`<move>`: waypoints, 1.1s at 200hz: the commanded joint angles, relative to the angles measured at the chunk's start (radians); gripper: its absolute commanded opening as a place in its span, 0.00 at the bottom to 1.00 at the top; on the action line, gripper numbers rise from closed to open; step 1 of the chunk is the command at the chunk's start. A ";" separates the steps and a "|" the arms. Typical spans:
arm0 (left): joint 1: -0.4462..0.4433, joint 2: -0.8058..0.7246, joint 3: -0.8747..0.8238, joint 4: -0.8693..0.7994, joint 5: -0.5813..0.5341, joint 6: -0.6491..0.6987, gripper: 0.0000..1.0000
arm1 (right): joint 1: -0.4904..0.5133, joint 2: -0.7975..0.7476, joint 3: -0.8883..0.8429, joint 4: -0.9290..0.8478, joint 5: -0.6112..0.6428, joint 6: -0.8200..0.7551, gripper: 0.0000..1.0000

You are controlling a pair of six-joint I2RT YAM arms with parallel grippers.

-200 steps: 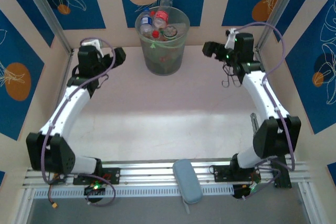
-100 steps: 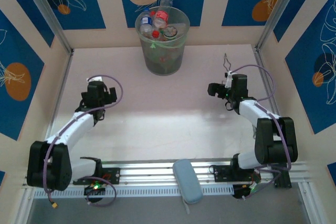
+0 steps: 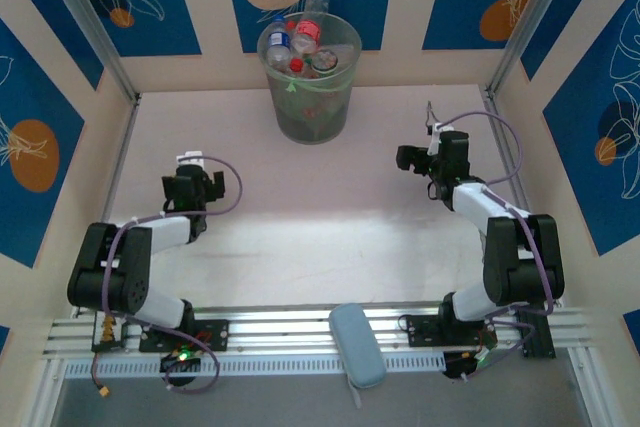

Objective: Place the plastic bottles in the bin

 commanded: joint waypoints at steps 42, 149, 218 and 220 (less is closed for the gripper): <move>0.017 0.028 -0.087 0.276 0.135 0.049 1.00 | 0.022 0.000 -0.313 0.520 0.022 -0.098 0.99; 0.016 0.080 -0.136 0.411 0.157 0.070 1.00 | -0.039 0.044 -0.341 0.599 -0.090 -0.068 0.99; 0.015 0.082 -0.136 0.414 0.156 0.070 1.00 | -0.038 0.045 -0.339 0.597 -0.091 -0.068 0.99; 0.014 0.082 -0.137 0.414 0.155 0.070 1.00 | -0.038 0.045 -0.341 0.597 -0.091 -0.068 0.99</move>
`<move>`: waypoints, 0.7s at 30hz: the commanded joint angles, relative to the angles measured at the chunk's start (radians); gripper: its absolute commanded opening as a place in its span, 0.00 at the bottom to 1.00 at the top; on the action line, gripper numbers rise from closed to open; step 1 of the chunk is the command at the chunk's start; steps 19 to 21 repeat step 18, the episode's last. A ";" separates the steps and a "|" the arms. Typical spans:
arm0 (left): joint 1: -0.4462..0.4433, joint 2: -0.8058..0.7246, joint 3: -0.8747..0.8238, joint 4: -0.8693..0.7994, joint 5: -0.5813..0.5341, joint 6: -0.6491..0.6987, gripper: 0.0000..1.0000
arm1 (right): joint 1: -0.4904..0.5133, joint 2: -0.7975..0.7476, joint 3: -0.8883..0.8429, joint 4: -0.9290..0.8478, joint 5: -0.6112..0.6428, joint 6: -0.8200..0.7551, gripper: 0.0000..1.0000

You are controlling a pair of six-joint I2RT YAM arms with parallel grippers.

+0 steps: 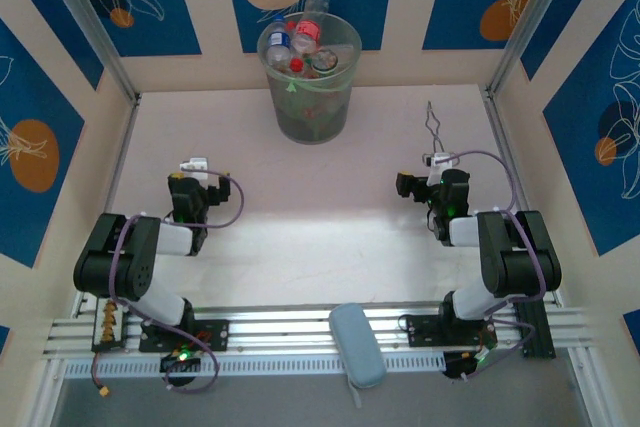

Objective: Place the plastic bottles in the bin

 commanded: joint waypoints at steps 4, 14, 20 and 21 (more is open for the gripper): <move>0.008 0.008 -0.008 0.038 0.009 0.011 1.00 | -0.002 -0.006 0.020 0.035 -0.016 0.001 0.99; 0.007 0.008 -0.007 0.037 0.009 0.011 1.00 | -0.007 -0.003 0.028 0.023 -0.022 0.004 0.99; 0.007 0.008 -0.007 0.036 0.009 0.011 1.00 | -0.005 -0.007 0.023 0.028 -0.023 0.003 0.99; 0.007 0.008 -0.007 0.036 0.009 0.011 1.00 | -0.005 -0.007 0.023 0.028 -0.023 0.003 0.99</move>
